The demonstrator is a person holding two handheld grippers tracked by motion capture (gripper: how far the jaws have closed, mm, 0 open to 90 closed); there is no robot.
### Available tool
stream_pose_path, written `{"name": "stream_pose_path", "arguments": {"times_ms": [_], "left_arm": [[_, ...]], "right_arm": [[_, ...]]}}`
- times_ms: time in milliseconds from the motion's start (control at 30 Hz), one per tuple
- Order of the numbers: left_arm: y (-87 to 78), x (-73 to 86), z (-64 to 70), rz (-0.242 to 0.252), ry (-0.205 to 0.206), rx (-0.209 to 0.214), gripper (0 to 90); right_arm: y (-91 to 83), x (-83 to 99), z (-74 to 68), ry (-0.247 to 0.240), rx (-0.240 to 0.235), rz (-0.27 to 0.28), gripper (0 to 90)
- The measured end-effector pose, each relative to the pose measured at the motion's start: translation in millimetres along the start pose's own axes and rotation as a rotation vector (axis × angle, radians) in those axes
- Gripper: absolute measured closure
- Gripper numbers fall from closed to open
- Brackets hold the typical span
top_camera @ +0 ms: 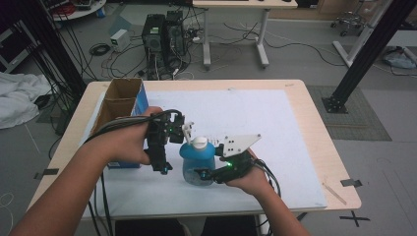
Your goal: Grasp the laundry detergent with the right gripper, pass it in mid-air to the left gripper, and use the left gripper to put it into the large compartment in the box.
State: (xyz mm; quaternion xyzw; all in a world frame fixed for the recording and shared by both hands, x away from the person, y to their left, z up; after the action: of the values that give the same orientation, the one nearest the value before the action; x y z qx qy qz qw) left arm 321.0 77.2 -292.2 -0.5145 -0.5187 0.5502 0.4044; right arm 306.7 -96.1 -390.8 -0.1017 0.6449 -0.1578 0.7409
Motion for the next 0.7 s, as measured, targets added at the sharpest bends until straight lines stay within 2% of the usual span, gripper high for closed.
{"name": "stream_pose_path", "arguments": {"times_ms": [300, 467, 700], "left_arm": [[-5.0, -15.1, 10.6, -0.012, 0.042, 0.007, 5.5], [-3.9, -19.2, 14.8, -0.027, 0.050, 0.021, 5.5], [-1.2, -22.7, 17.8, -0.039, 0.052, 0.026, 5.6]], "right_arm": [[10.7, -0.8, -3.4, -0.019, -0.046, 0.021, 47.6], [18.9, -0.1, -4.2, -0.021, -0.068, 0.020, 47.6], [30.7, -2.5, -2.7, -0.023, -0.072, 0.021, 47.7]]}}
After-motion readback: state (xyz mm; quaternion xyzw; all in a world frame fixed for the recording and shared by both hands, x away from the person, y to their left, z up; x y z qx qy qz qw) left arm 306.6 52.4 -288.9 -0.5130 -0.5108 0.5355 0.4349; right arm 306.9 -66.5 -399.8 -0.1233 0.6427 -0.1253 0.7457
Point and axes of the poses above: each handheld gripper's, and its own axes: y roughly forward along the jaws, x roughly out of its underside, z roughly to its right, the point moved 3 cm from there along y, roughly forward along the jaws, and after that the axes turned 10 degrees about -y, right-handed, at the moved point
